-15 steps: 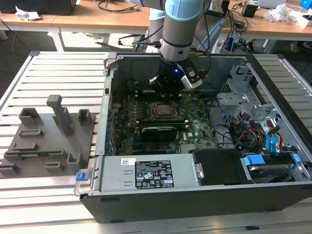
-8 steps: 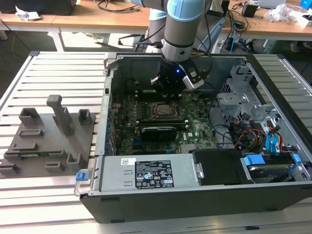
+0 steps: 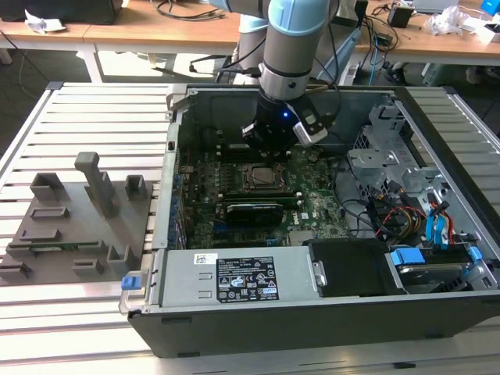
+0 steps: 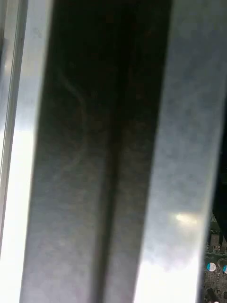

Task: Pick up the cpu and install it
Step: 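Install the first cpu locking lever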

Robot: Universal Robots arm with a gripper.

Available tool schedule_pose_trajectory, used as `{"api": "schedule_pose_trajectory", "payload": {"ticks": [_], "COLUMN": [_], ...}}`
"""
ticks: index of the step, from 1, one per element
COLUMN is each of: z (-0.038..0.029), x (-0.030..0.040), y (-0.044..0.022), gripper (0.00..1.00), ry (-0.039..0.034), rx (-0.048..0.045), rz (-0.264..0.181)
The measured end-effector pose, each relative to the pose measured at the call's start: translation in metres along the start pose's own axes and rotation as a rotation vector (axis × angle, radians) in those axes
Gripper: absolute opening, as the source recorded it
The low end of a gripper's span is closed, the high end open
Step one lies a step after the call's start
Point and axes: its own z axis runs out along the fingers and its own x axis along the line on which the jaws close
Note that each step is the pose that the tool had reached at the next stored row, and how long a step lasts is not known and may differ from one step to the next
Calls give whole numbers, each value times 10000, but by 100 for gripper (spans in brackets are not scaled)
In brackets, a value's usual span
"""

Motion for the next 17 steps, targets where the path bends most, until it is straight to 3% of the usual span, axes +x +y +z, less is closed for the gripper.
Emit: {"api": "schedule_pose_trajectory", "payload": {"ticks": [4,10,17], "z": [-1,11,11], "x": [-18,-79,-108], "y": [-10,-13,-20], "gripper": [11,11,11], "ry": [7,-31,-17], "rx": [3,-223,-279], "rz": [3,-10,-7]}}
